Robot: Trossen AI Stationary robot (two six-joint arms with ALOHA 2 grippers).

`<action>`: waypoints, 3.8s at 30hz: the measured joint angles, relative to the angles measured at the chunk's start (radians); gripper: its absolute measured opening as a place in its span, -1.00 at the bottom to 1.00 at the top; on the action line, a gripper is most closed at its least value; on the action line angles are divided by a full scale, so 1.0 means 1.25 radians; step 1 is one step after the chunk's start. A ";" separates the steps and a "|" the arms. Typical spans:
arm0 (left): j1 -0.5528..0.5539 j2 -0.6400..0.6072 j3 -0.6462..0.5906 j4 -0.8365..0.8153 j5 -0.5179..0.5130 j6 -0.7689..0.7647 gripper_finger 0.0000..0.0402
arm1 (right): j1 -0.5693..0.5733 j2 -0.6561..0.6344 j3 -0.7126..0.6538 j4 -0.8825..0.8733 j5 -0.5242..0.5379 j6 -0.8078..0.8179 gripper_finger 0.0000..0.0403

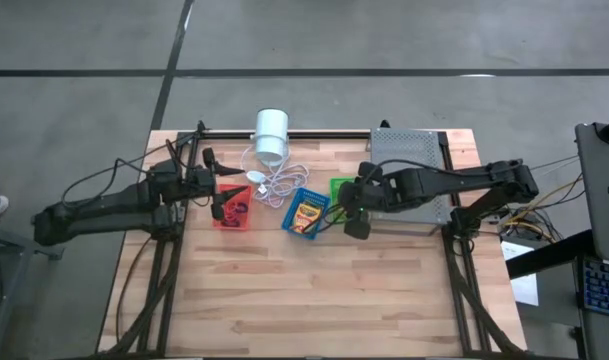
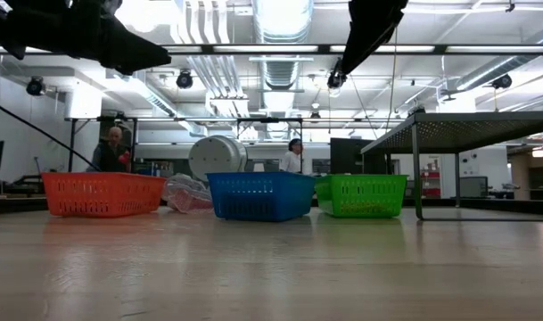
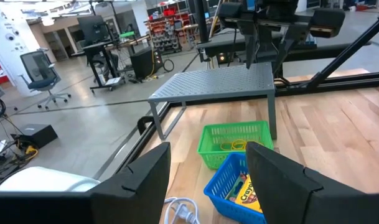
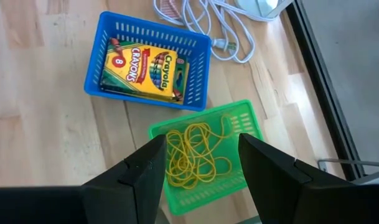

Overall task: Pick & Place Office Desk Supplies
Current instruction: Put the green bin filled with rubber bands on the shelf

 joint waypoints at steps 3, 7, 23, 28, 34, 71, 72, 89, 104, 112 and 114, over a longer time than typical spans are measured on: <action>0.000 0.000 0.000 0.000 0.000 0.000 0.06 | 0.000 0.000 0.000 0.000 0.000 0.000 -0.01; 0.000 0.000 0.000 0.000 0.000 0.000 0.06 | 0.000 0.000 0.000 0.000 0.000 0.000 -0.01; 0.000 0.000 0.000 0.000 0.000 0.000 0.06 | -0.005 -0.001 0.000 -0.019 -0.050 -0.079 -0.01; 0.000 0.000 0.000 0.000 0.000 -0.001 0.06 | -0.012 0.008 -0.003 -0.048 -0.081 -0.101 -0.01; -0.001 0.000 0.000 -0.002 -0.001 0.000 0.06 | -0.062 0.074 -0.006 -0.071 -0.116 -0.084 -0.01; -0.001 0.000 0.000 -0.146 0.000 -0.001 0.06 | -0.108 0.297 -0.005 -0.054 -0.268 -0.221 -0.01; -0.001 0.000 0.000 -0.146 0.000 -0.001 0.06 | -0.108 0.298 -0.007 -0.052 -0.268 -0.222 -0.01; -0.001 0.000 0.000 -0.146 0.000 -0.001 0.06 | -0.108 0.298 -0.049 0.003 -0.265 -0.223 -0.05; 0.000 0.000 0.000 -0.146 0.000 -0.001 0.06 | -0.108 0.298 -0.049 0.012 -0.253 -0.225 -0.69; 0.000 0.000 0.000 -0.145 0.000 -0.001 0.06 | -0.108 0.298 -0.049 0.013 -0.200 -0.217 -0.92; 0.000 0.000 0.000 -0.145 0.000 -0.001 0.06 | -0.108 0.298 -0.049 0.013 -0.200 -0.217 -0.92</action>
